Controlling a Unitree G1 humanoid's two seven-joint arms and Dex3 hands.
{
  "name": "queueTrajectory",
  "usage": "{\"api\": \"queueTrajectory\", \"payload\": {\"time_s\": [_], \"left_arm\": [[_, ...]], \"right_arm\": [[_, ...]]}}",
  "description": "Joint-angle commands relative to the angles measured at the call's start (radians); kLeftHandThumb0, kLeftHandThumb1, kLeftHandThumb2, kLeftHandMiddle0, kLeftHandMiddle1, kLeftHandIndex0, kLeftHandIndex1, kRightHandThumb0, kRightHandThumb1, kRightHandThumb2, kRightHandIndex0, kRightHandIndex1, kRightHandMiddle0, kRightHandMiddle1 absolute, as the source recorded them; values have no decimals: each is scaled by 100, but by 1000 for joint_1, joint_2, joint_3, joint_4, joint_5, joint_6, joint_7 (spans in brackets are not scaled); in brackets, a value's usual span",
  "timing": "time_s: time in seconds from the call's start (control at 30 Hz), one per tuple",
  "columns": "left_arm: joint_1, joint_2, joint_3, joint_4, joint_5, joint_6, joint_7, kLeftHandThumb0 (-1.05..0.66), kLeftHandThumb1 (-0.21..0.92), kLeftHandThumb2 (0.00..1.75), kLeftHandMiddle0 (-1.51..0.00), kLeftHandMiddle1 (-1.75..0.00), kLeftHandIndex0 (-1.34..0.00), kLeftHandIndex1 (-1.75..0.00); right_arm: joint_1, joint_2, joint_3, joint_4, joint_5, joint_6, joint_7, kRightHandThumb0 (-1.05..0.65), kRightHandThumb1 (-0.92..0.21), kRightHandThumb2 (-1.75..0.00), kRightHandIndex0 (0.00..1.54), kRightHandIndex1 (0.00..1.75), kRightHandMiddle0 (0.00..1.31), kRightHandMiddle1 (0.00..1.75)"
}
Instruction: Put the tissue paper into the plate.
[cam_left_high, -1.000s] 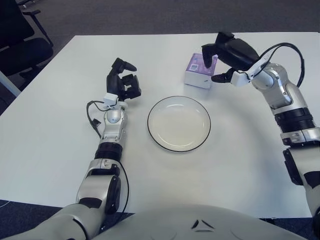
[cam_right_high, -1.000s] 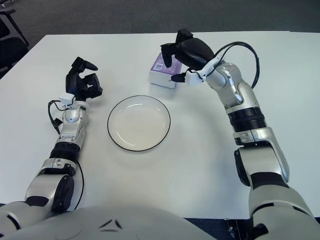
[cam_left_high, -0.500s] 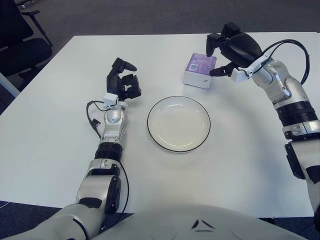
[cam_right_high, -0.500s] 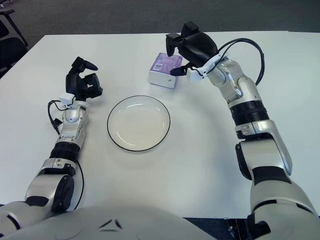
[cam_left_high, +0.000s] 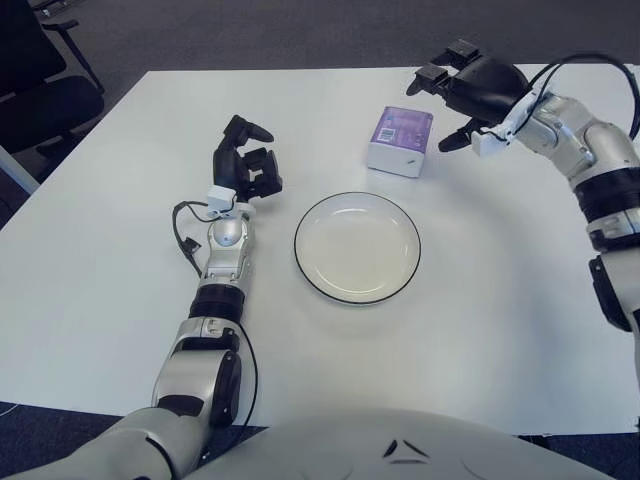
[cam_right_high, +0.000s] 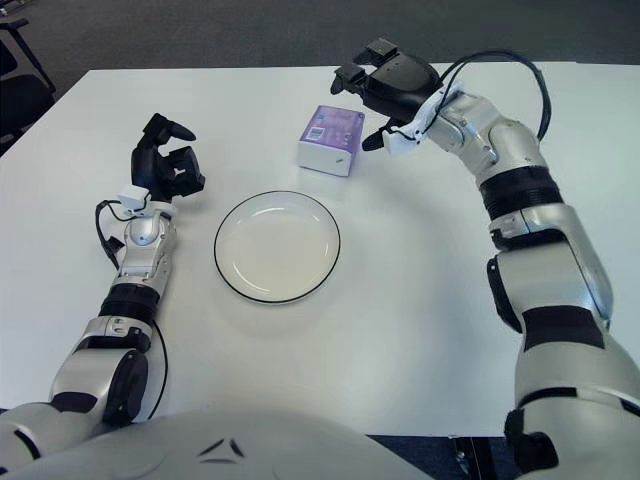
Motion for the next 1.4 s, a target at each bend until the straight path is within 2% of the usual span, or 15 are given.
{"api": "queueTrajectory", "payload": {"time_s": [0.0, 0.2, 0.47, 0.8, 1.1, 1.37], "left_arm": [[192, -58, -9, 111, 4, 5, 7, -46, 38, 124, -131, -175, -56, -175], [191, -62, -10, 112, 3, 1, 6, -46, 38, 124, -131, -175, -56, -175], [193, -65, -13, 108, 1, 3, 5, -46, 38, 124, -131, -175, -56, -175], [201, -71, -14, 98, -5, 3, 1, -46, 38, 124, -132, -175, -56, -175], [210, -75, -17, 84, -5, 6, 0, -46, 38, 124, -132, -175, -57, -175], [217, -77, -21, 75, -2, 5, 5, -46, 37, 125, -132, -175, -57, -175]], "right_arm": [[-96, -10, 61, 71, -61, -41, -28, -89, -60, -64, 0, 4, 0, 30], [-128, 19, 76, 146, -25, -51, 10, -97, -71, -49, 0, 0, 0, 17], [-153, 74, 66, 240, 41, -47, 75, -103, -88, -34, 0, 0, 0, 13], [-186, 173, 84, 373, 49, 18, 83, -105, -92, -48, 0, 0, 0, 15], [-189, 212, 81, 426, 58, 23, 73, -104, -92, -52, 0, 0, 0, 21], [-191, 230, 90, 460, 52, 13, 63, -105, -92, -59, 0, 0, 0, 17]]}}
